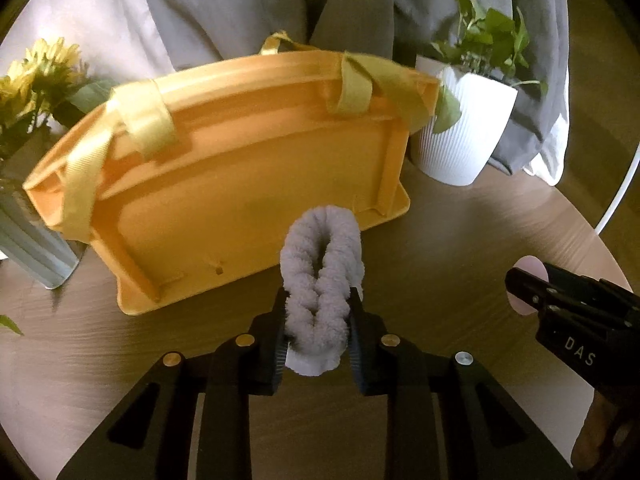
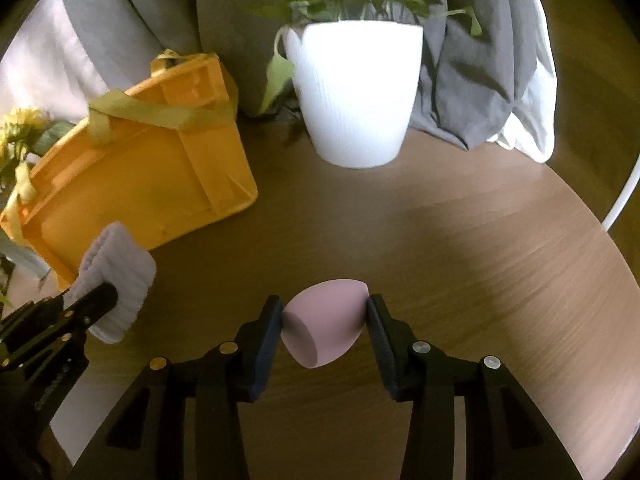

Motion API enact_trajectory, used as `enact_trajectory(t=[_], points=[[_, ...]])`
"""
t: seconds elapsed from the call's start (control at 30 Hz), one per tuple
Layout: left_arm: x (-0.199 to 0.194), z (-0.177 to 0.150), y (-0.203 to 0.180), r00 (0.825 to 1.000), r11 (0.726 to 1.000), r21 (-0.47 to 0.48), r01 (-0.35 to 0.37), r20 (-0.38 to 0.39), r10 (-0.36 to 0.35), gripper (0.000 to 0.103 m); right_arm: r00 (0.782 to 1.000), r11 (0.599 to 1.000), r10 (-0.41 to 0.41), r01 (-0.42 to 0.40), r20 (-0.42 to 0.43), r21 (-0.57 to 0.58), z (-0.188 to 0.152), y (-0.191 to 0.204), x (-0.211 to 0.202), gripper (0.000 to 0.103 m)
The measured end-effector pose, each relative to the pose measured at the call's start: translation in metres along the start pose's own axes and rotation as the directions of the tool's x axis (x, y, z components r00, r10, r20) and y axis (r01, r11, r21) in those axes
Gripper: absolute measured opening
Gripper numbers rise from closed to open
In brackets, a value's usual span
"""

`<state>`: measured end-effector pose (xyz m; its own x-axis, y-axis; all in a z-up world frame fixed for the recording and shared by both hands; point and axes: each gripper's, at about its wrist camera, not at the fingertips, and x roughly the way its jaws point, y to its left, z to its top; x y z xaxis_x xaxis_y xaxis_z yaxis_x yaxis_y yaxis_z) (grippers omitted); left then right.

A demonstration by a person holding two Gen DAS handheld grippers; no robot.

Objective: Organize soft objects
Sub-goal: 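Carry scrunchie and pink sponge over the orange crate and release both inside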

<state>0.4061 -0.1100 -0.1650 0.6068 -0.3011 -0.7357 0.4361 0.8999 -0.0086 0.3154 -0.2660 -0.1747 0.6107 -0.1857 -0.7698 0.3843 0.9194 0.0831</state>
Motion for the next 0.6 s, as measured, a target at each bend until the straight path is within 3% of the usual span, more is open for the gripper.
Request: enact_trajectory(t=[0.6], points=[[-0.071, 0.009, 0.012, 0.992, 0.998, -0.053, -0.028, 0.125, 0.035, 0.025, 0.985, 0.993, 0.089, -0.078, 0.147, -0.083, 0.023, 0.027, -0.056, 0.044]])
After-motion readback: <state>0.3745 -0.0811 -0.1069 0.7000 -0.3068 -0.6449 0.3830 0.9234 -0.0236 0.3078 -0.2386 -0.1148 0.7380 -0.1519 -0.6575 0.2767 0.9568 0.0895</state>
